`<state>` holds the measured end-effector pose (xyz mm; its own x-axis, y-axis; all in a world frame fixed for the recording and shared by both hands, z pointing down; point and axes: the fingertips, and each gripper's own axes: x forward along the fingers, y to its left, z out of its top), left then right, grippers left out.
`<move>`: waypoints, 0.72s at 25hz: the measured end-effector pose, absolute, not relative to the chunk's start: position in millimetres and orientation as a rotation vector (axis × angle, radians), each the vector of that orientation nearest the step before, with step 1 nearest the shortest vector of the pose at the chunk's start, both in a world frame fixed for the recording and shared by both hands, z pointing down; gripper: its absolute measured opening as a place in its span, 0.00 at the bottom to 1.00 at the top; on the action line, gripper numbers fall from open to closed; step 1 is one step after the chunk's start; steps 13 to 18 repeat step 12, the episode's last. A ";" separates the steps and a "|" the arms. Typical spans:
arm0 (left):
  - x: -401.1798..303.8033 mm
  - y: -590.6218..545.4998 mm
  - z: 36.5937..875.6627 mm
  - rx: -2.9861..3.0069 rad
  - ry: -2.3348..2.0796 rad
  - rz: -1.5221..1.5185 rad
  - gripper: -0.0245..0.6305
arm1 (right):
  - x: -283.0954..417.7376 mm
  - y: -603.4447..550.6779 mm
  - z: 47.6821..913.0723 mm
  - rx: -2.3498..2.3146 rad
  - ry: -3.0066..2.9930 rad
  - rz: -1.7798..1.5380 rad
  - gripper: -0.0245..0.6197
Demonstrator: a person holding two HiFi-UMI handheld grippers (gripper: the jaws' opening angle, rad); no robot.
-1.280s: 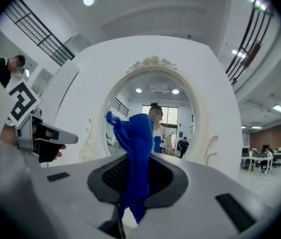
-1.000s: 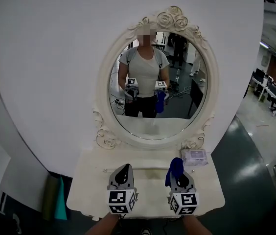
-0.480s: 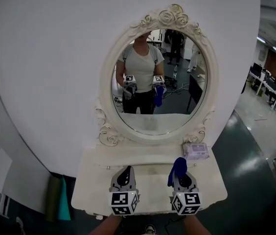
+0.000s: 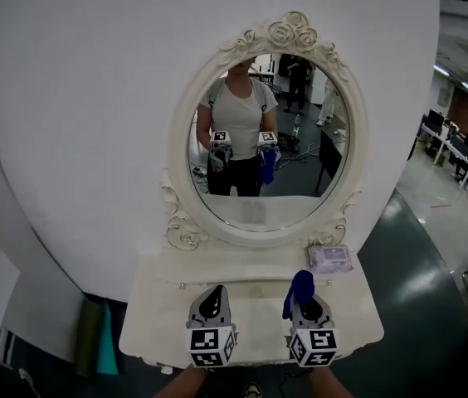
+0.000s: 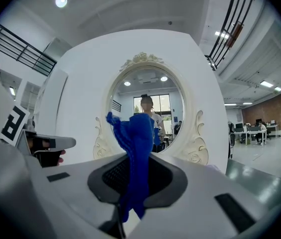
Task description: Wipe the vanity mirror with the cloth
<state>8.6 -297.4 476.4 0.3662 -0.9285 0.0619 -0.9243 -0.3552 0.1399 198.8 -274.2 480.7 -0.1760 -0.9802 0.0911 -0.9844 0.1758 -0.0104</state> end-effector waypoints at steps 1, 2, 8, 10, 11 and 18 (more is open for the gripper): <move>8.4 -297.7 477.2 2.464 -1.690 -0.040 0.04 | 198.8 -275.0 480.6 1.972 -2.360 0.101 0.14; 8.1 -298.2 477.8 2.461 -1.692 -0.038 0.04 | 198.7 -276.0 480.7 1.969 -2.361 0.100 0.14; 9.9 -299.2 479.5 2.454 -1.696 -0.036 0.04 | 198.0 -280.3 480.4 1.952 -2.364 0.089 0.14; 9.8 -299.5 480.0 2.452 -1.698 -0.032 0.04 | 197.1 -281.3 480.7 1.945 -2.365 0.088 0.14; 9.8 -299.7 480.3 2.451 -1.699 -0.030 0.04 | 196.7 -281.7 481.1 1.941 -2.366 0.089 0.14; 9.8 -299.9 480.7 2.450 -1.700 -0.028 0.04 | 196.4 -282.2 481.5 1.938 -2.367 0.092 0.14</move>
